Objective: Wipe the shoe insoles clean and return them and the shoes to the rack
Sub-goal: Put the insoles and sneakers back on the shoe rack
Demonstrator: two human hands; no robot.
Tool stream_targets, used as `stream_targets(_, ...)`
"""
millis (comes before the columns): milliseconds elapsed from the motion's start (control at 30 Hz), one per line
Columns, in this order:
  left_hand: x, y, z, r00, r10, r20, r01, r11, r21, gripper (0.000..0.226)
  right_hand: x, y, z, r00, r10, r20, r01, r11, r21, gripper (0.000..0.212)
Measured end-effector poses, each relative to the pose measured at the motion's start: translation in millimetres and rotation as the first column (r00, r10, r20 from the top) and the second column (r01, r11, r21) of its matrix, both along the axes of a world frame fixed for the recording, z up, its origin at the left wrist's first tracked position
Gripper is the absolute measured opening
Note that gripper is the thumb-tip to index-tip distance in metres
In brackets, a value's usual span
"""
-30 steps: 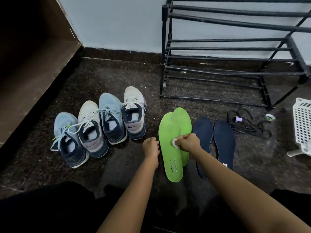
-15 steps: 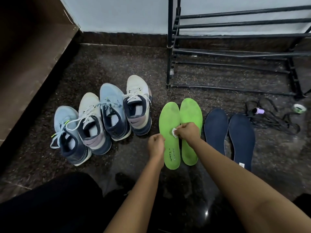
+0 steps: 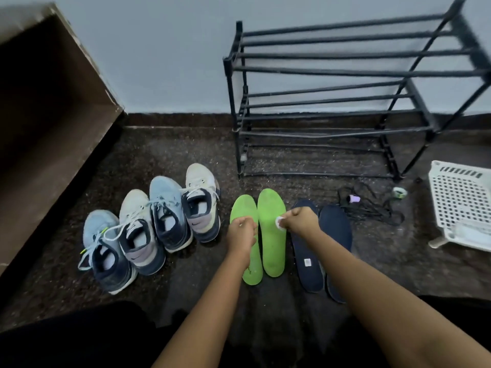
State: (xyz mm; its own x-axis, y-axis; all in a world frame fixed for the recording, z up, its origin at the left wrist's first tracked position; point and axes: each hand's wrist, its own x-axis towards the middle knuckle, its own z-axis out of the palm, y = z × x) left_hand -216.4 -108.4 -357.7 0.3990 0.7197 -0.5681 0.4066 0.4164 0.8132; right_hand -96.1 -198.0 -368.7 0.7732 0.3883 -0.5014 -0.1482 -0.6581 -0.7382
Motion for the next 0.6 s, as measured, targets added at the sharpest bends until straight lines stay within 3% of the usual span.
stream_targets(67, 6.4, -8.1, 19.1, 0.999, -0.033, 0.029, 0.033, 0.999, 0.008, 0.011, 8.0, -14.2, 21.4, 1.000, -0.024, 0.011, 0.024, 1.000, -0.006, 0.027)
stream_targets(200, 22.3, -33.4, 63.1, 0.990, -0.102, 0.094, 0.098, 0.994, 0.052, 0.011, 27.6, -50.4, 72.8, 0.995, -0.069, 0.073, 0.068, 0.998, 0.008, 0.001)
stream_targets(333, 49.7, -67.6, 110.1, 0.970, -0.194, 0.145, 0.180, 0.978, 0.105, 0.010, 53.1, -92.2, 127.6, 0.985, -0.121, 0.126, 0.122, 0.992, -0.005, 0.009)
stream_targets(433, 75.3, -96.5, 142.8, 0.946, -0.272, 0.177, 0.247, 0.957, 0.150, 0.011, 79.4, -128.2, 163.5, 0.962, -0.169, 0.213, 0.174, 0.985, -0.002, 0.034)
stream_targets(600, 123.5, -145.6, 190.0, 0.879, -0.419, 0.228, 0.377, 0.903, 0.207, 0.013, 120.0, -196.5, 222.9, 0.896, -0.212, 0.390, 0.260, 0.963, -0.073, 0.034)
